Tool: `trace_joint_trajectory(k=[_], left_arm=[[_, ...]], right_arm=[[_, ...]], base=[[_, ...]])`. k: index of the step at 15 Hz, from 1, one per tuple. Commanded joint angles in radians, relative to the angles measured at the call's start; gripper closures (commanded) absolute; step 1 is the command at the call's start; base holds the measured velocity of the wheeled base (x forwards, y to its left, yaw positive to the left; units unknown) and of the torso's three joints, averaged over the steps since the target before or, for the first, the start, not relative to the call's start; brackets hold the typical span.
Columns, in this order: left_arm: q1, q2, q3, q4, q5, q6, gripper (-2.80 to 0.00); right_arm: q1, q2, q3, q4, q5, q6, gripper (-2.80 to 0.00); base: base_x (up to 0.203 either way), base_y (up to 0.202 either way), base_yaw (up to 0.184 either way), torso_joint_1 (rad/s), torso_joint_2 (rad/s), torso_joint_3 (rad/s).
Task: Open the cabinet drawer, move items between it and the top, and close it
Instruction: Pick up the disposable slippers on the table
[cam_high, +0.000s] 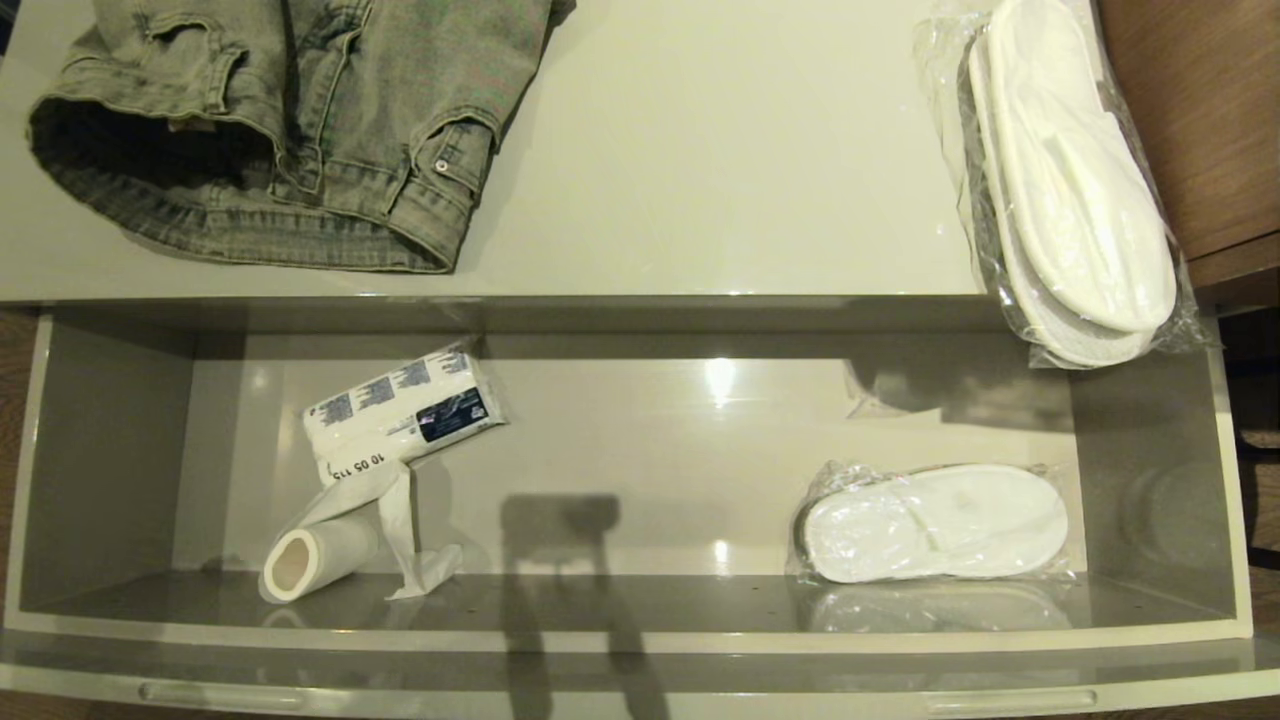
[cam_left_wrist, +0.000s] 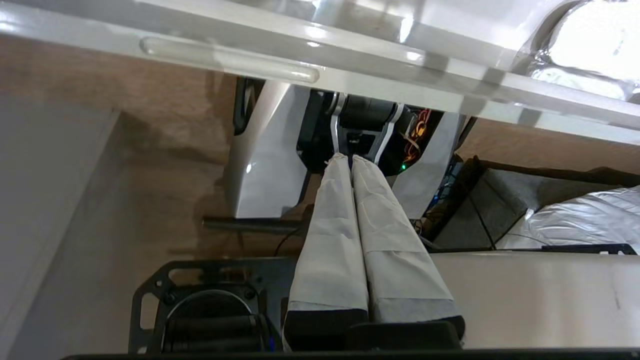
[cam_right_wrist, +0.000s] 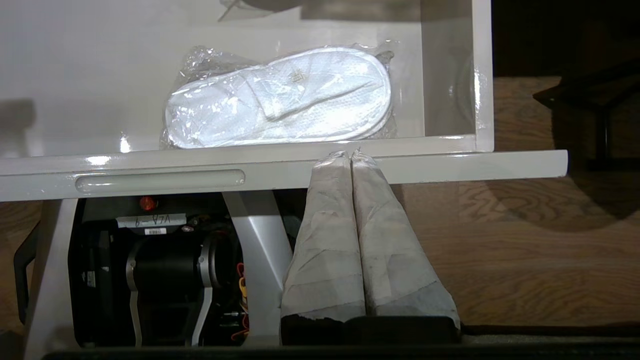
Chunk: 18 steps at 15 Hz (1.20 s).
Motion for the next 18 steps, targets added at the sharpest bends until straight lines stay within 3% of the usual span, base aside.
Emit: trace_joint_trajectory(k=[1,3,7,12,15,18], left_arm=[[0.0,-0.017,-0.003,0.008,-0.001,-0.001,0.0],[0.0,-0.093,0.031,0.148,-0.007,0.086,0.0],[0.0,-0.124,0.087,0.262,-0.012,0.159,0.0],[0.003,-0.114,0.152,0.174,-0.018,0.157,0.0],[0.003,-0.138,0.146,0.183,-0.026,0.157,0.0],[0.006,-0.282,0.135,0.169,-0.044,0.188,0.0]], right_arm=[[0.0,-0.002,0.002,0.0,0.0,-0.002,0.0],[0.0,-0.002,0.003,0.0,0.0,-0.008,0.0],[0.0,-0.002,0.002,0.002,0.0,-0.012,0.0],[0.0,-0.002,0.002,0.002,0.0,-0.005,0.0],[0.0,-0.002,0.002,0.002,0.0,-0.003,0.0],[0.0,-0.002,0.002,0.002,0.0,-0.003,0.0]], base=[[0.0,0.0,0.0,0.0,0.0,0.0],[0.0,0.0,0.0,0.0,0.0,0.0],[0.0,0.0,0.0,0.0,0.0,0.0],[0.0,0.0,0.0,0.0,0.0,0.0],[0.0,0.0,0.0,0.0,0.0,0.0],[0.0,0.0,0.0,0.0,0.0,0.0]])
